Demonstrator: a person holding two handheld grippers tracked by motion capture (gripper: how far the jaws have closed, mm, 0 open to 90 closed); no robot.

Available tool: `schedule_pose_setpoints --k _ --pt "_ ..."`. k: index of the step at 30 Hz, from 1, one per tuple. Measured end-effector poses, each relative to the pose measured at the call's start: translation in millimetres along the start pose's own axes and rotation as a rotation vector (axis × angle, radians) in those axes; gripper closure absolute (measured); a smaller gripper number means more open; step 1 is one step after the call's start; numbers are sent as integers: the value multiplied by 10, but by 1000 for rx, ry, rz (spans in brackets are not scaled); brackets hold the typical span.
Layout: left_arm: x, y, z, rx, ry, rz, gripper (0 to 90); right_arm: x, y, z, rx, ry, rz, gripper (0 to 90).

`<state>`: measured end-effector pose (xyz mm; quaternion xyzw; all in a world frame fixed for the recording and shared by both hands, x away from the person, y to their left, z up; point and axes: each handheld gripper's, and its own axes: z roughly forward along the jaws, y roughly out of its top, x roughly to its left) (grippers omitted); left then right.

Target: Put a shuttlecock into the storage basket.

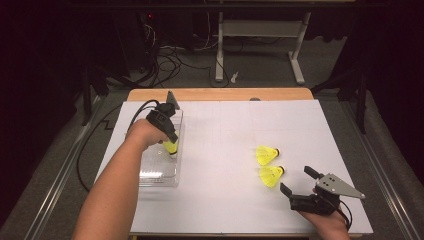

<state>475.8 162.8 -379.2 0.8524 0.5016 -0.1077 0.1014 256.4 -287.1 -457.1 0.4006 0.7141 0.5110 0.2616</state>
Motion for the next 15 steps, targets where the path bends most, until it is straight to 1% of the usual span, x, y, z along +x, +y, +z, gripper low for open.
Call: schedule_pose_setpoints --k 2,4,7,11,12,15 --pt "4 2 -1 -1 9 4 884 -2 -1 2 0 0 -1 4" --pt "13 3 -2 -3 7 3 872 -1 0 1 0 1 -1 4" --pt "9 10 1 -12 9 2 831 -1 -1 2 0 1 -2 4" --pt "13 15 -8 -17 28 -9 769 -2 0 1 0 1 0 4" --pt "15 13 -16 -21 26 -9 766 -1 0 1 0 1 0 4" --pt "21 10 -32 -25 39 -13 735 -1 1 -1 -1 2 -1 4"
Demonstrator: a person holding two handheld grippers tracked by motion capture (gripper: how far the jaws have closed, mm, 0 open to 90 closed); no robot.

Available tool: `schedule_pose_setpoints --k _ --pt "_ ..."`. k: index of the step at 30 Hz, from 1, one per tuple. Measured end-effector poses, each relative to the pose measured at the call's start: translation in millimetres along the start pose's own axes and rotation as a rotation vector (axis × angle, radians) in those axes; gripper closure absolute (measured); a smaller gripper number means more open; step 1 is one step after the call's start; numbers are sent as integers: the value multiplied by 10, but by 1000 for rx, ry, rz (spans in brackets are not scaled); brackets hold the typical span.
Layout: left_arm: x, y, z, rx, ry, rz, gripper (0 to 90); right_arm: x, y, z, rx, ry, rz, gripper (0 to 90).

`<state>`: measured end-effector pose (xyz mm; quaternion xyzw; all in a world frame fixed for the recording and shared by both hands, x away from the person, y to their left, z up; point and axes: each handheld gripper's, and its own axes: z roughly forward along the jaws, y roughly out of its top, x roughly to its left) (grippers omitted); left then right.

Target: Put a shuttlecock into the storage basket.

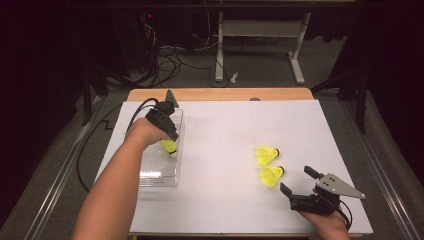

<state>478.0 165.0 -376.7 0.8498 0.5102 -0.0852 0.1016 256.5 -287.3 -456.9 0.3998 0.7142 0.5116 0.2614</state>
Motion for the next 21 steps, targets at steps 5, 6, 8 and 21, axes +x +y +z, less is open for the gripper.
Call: schedule_pose_setpoints --k 5,6,8,21 --pt "14 1 -24 -14 11 -8 710 1 1 0 0 1 0 4" --pt "10 4 -27 -14 14 -5 704 0 1 0 0 0 -1 4" --pt "7 9 -30 -12 11 -2 704 -1 0 0 2 2 0 4" --pt "-5 33 -84 -45 40 -17 592 -2 0 -1 6 3 -1 4"
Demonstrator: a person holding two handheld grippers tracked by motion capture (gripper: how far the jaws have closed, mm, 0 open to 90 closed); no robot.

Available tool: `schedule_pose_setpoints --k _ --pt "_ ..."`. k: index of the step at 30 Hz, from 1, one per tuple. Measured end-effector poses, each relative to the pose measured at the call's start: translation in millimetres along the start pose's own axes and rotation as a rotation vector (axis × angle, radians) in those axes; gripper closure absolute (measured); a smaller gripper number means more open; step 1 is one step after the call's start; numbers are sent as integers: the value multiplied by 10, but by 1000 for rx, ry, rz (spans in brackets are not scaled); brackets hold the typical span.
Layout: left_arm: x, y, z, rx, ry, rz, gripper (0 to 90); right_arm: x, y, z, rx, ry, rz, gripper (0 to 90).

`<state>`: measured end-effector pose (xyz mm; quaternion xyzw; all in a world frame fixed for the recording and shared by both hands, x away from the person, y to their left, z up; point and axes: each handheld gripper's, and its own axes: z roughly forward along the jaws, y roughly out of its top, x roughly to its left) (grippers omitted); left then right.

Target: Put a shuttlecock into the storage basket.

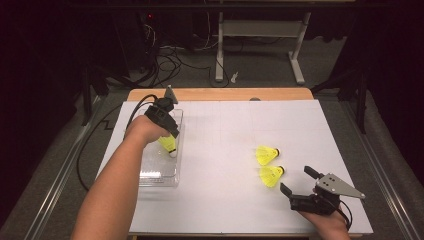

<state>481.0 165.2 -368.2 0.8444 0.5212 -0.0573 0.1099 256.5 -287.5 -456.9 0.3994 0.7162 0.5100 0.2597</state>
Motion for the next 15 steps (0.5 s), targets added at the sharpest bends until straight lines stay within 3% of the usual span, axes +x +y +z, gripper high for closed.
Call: schedule_pose_setpoints --k 11,15 --pt "2 -30 -95 -33 13 -31 356 2 2 7 -1 -1 -6 4" --pt "-9 -53 -126 -27 15 -23 278 8 3 6 -1 0 -7 4"
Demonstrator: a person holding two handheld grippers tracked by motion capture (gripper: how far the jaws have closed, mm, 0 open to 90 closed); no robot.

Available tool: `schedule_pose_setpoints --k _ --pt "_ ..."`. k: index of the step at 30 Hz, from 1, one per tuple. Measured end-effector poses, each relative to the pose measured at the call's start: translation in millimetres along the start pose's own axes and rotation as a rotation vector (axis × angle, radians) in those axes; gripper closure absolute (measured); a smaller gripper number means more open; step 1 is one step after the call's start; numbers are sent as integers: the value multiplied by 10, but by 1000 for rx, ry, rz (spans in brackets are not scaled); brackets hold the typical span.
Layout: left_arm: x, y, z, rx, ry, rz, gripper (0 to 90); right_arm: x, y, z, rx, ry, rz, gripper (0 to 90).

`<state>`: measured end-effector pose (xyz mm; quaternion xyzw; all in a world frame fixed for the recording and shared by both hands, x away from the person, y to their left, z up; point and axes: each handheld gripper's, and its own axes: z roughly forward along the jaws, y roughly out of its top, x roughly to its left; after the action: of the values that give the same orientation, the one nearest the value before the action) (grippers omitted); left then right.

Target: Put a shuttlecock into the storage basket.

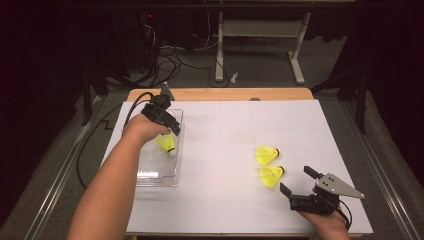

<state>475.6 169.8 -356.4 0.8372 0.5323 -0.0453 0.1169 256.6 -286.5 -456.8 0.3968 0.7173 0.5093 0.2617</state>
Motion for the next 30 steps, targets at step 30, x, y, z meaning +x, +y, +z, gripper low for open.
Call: schedule_pose_setpoints --k 30 --pt "-200 -226 -22 82 3 50 6 23 3 20 4 3 -10 4"
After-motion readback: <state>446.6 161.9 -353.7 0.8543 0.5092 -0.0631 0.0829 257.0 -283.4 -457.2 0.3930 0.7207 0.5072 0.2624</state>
